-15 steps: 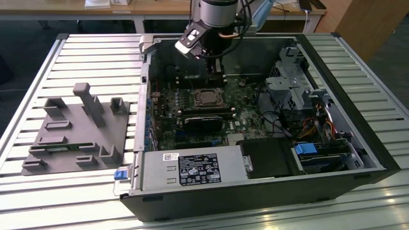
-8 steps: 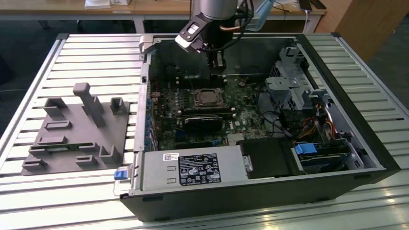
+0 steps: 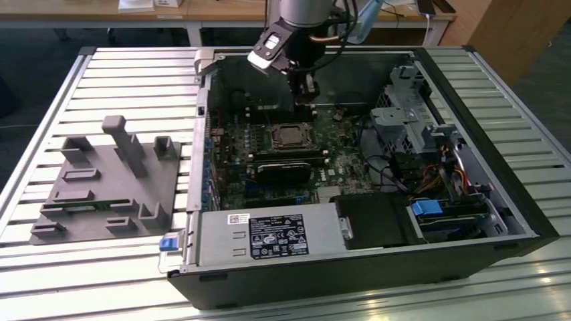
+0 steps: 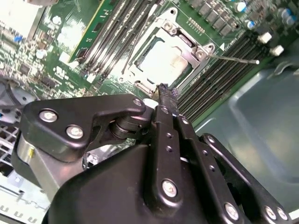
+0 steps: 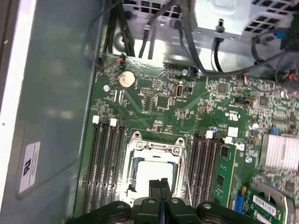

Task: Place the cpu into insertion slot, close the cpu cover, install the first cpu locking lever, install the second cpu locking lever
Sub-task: 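Install the first cpu locking lever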

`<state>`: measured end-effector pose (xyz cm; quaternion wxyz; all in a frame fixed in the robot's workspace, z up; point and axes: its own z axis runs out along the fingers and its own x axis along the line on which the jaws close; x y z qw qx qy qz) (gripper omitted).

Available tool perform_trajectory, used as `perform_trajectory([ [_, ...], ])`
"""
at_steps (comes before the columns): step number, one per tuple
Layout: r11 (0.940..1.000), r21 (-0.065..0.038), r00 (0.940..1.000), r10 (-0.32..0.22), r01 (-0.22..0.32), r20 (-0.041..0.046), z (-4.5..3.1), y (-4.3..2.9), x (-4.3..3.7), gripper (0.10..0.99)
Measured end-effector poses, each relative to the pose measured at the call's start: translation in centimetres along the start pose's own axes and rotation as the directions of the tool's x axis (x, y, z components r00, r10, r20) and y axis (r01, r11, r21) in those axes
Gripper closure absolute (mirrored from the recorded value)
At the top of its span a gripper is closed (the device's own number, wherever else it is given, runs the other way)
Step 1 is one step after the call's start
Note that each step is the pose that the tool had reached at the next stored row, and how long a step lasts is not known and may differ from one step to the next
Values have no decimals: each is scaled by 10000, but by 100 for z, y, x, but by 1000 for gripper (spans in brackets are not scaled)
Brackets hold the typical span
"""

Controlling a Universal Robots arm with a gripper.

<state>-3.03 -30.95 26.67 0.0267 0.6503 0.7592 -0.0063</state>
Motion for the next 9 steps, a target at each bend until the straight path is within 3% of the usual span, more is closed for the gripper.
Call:
perform_trajectory([
  [5,9967,-21,9967,-812,812,79,0,0,0,980],
  [9,9896,-26,9895,-1435,1435,165,0,0,0,980],
])
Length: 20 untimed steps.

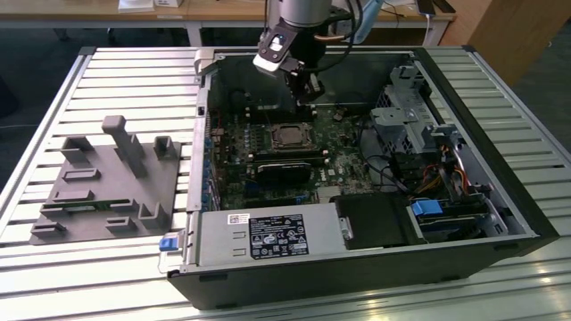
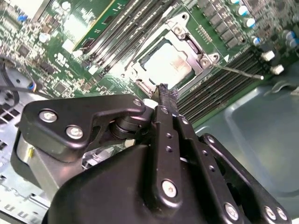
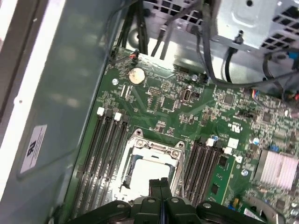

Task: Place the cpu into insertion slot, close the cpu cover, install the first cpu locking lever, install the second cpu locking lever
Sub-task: 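Install the first cpu locking lever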

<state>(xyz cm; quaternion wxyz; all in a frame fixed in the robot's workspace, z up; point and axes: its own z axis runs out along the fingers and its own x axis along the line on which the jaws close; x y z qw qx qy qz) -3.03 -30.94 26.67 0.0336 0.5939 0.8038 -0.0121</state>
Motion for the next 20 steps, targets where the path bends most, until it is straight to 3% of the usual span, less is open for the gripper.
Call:
perform_trajectory([
  [6,9958,-26,9958,-914,914,89,0,0,0,980],
  [12,9867,-69,9867,-1621,1622,98,0,0,1,980],
  [16,9724,-117,9724,-2331,2332,99,2,0,1,980],
  [20,9529,-169,9531,-3026,3028,98,3,0,1,980],
])
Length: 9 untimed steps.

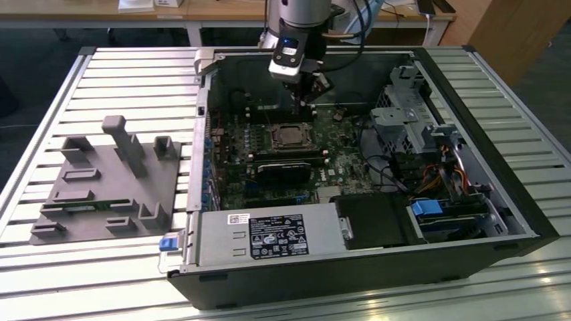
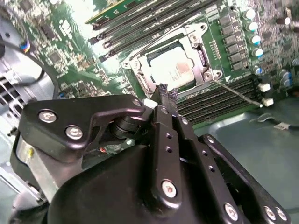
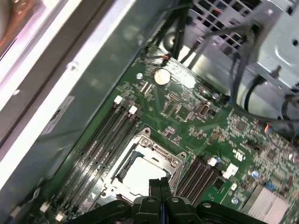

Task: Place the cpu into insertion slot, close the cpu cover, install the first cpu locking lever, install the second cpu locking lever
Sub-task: 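Install the first cpu locking lever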

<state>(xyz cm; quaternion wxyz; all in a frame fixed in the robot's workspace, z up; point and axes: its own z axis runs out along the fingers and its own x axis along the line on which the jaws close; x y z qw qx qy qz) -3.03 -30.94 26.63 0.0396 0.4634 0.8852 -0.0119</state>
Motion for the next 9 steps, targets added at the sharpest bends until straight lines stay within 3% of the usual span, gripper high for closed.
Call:
perform_trajectory([
  [5,9959,-74,9959,-906,906,-10,0,0,0,980],
  [9,9865,-135,9866,-1632,1632,-14,1,0,0,980],
])
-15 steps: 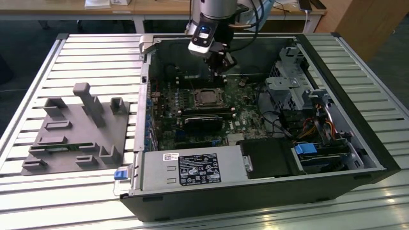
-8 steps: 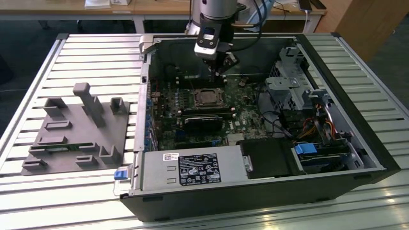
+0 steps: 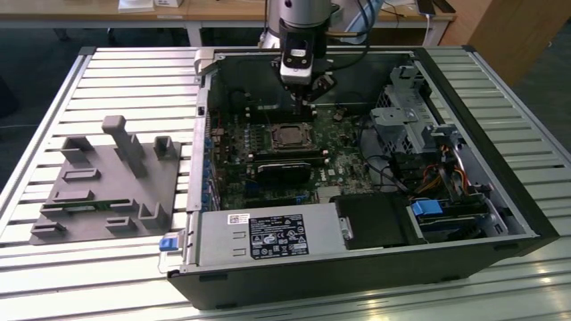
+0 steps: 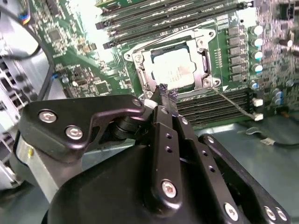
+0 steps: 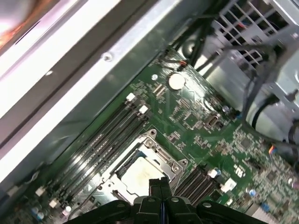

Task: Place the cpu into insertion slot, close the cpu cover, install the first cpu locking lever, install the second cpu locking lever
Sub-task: 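Install the first cpu locking lever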

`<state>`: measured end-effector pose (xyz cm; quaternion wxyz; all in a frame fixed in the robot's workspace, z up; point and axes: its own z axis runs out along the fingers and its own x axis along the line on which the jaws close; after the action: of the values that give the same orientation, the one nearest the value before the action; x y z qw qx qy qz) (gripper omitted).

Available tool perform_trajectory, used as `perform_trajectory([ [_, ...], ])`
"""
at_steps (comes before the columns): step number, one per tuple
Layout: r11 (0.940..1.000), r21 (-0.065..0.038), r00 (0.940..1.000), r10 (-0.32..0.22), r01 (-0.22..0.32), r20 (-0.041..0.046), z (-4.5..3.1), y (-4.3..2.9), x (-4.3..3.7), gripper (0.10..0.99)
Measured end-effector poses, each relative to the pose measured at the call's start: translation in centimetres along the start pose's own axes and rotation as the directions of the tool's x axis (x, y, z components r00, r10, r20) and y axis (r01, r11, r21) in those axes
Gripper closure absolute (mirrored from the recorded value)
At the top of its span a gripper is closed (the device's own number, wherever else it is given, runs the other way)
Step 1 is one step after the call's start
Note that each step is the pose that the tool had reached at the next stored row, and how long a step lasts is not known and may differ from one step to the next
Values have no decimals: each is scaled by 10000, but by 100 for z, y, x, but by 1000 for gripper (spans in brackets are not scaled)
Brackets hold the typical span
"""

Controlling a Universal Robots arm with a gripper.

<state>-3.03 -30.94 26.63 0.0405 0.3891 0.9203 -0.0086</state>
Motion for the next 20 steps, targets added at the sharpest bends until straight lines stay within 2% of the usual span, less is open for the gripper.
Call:
perform_trajectory([
  [3,9985,-44,9986,-538,538,-7,0,0,0,980],
  [6,9942,-88,9942,-1074,1074,-12,1,0,0,980],
  [9,9868,-133,9868,-1617,1617,-14,1,0,0,980],
  [12,9766,-177,9767,-2144,2144,-14,2,0,0,980],
  [15,9631,-223,9633,-2683,2682,-11,3,0,0,980],
  [16,9528,-252,9531,-3026,3025,-8,3,0,0,980],
  [17,9472,-267,9475,-3198,3196,-6,3,0,0,980],
  [18,9345,-297,9349,-3550,3548,-2,4,0,0,980],
  [20,9213,-327,9218,-3876,3874,4,4,0,0,980],
])
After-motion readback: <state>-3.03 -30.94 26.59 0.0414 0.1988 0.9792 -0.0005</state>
